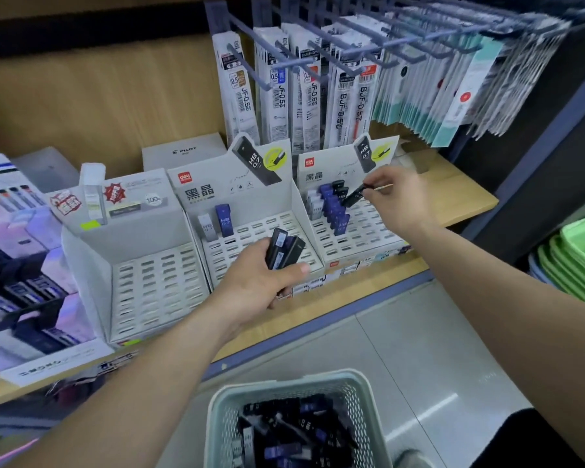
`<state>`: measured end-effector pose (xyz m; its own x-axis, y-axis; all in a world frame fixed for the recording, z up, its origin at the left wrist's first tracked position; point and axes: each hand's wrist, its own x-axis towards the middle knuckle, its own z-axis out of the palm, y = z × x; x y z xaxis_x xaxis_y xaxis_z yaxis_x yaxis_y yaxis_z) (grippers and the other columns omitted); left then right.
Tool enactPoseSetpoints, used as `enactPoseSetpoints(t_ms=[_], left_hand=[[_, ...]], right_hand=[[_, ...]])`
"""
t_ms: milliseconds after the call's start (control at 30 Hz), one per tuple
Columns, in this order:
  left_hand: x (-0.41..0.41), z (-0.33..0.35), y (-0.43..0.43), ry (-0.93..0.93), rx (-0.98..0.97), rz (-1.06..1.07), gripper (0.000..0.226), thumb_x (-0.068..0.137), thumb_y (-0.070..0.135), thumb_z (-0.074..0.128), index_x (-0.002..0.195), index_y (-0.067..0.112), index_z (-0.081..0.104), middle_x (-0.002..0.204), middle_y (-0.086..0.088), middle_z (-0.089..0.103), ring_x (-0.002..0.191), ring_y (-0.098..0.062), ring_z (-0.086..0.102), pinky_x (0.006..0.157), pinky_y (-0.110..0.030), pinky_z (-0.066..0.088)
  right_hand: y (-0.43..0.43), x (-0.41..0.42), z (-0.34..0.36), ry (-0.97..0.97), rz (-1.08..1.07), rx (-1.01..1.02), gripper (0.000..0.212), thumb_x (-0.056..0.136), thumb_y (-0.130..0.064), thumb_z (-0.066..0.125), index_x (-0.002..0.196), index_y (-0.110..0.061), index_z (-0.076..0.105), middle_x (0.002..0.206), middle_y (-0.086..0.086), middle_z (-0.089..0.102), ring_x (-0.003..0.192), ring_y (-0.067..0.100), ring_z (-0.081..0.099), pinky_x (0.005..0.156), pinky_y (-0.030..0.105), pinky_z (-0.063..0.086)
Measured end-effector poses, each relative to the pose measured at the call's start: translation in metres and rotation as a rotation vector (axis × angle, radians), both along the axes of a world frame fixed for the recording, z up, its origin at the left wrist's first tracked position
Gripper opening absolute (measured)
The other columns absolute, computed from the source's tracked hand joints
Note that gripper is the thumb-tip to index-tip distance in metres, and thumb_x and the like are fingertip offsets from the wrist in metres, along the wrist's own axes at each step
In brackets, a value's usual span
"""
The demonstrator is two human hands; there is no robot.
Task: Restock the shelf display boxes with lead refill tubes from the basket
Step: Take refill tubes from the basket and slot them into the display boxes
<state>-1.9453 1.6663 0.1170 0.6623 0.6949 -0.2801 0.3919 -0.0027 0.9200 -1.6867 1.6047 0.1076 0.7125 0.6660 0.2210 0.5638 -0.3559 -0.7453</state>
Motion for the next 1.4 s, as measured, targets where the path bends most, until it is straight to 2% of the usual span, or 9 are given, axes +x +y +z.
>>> enactPoseSetpoints(t_ms=[133,367,600,733,967,1100,1200,1300,1400], left_hand=[[0.005,-0.006,0.008,-0.015,-0.030,0.032,0.019,0.088,0.027,0.076,0.096,0.019,0.060,0.059,0.010,0.057,0.047,-0.002,0.052,0.055,-0.030,0.045],[0.009,-0.008,0.011,-0.036,-0.049,0.081,0.022,0.088,0.024,0.076,0.101,0.014,0.062,0.067,-0.001,0.056,0.044,-0.002,0.049,0.047,-0.023,0.043],[0.005,-0.013,0.015,-0.037,-0.064,0.082,0.021,0.087,0.024,0.077,0.101,0.017,0.062,0.069,0.001,0.056,0.050,-0.004,0.051,0.049,-0.024,0.043],[0.001,-0.017,0.018,-0.036,-0.073,0.081,0.021,0.087,0.025,0.077,0.100,0.018,0.062,0.073,0.000,0.057,0.057,-0.009,0.053,0.050,-0.025,0.044],[-0.001,-0.016,0.019,-0.048,-0.090,0.085,0.023,0.086,0.024,0.078,0.100,0.016,0.062,0.067,0.001,0.057,0.049,-0.007,0.051,0.047,-0.024,0.043],[-0.002,-0.014,0.019,-0.085,-0.086,0.080,0.024,0.084,0.022,0.080,0.099,0.016,0.062,0.061,0.005,0.058,0.052,-0.008,0.053,0.047,-0.024,0.043],[-0.002,-0.010,0.017,-0.116,-0.071,0.067,0.027,0.083,0.019,0.080,0.101,0.013,0.061,0.055,0.010,0.058,0.051,-0.008,0.053,0.046,-0.023,0.041],[-0.004,-0.008,0.016,-0.150,-0.052,0.041,0.031,0.083,0.015,0.079,0.107,0.008,0.061,0.062,0.009,0.062,0.054,-0.010,0.054,0.044,-0.024,0.039],[-0.007,-0.006,0.016,-0.153,-0.047,0.026,0.031,0.084,0.017,0.079,0.107,0.007,0.060,0.063,0.009,0.062,0.054,-0.010,0.053,0.044,-0.023,0.039]], right_hand=[[0.007,0.011,-0.012,0.007,0.011,-0.021,0.015,0.090,-0.011,0.072,0.091,-0.025,0.067,0.087,-0.012,0.065,0.079,0.000,0.064,0.074,0.021,0.053],[0.005,0.008,-0.014,-0.025,0.082,-0.073,0.011,0.092,-0.011,0.069,0.099,-0.020,0.071,0.090,-0.008,0.069,0.078,-0.001,0.062,0.067,0.008,0.043],[0.013,0.001,-0.013,-0.224,0.150,-0.095,0.019,0.096,-0.007,0.062,0.110,-0.011,0.074,0.106,0.004,0.072,0.087,0.013,0.062,0.087,0.021,0.045],[0.019,0.000,-0.019,-0.286,0.167,-0.152,0.022,0.097,-0.007,0.059,0.110,-0.013,0.075,0.110,0.008,0.071,0.094,0.023,0.065,0.088,0.027,0.048],[0.017,-0.010,-0.010,-0.252,0.098,-0.150,0.015,0.094,-0.019,0.066,0.107,-0.021,0.073,0.108,0.000,0.065,0.088,0.016,0.064,0.080,0.033,0.054],[0.005,-0.060,0.015,0.036,0.235,-0.005,0.006,0.092,-0.021,0.069,0.096,-0.020,0.074,0.089,-0.004,0.071,0.074,0.006,0.065,0.069,0.020,0.053],[0.001,-0.098,0.024,0.249,0.458,-0.050,0.010,0.092,-0.024,0.070,0.096,-0.016,0.074,0.080,0.003,0.073,0.070,0.015,0.071,0.068,0.030,0.057],[0.003,-0.116,0.025,0.314,0.489,-0.090,0.018,0.092,-0.031,0.070,0.092,-0.013,0.072,0.074,0.011,0.072,0.064,0.020,0.067,0.065,0.038,0.056],[0.004,-0.120,0.028,0.420,0.495,-0.075,0.022,0.092,-0.027,0.071,0.089,-0.006,0.068,0.073,0.021,0.070,0.059,0.022,0.062,0.060,0.035,0.055]])
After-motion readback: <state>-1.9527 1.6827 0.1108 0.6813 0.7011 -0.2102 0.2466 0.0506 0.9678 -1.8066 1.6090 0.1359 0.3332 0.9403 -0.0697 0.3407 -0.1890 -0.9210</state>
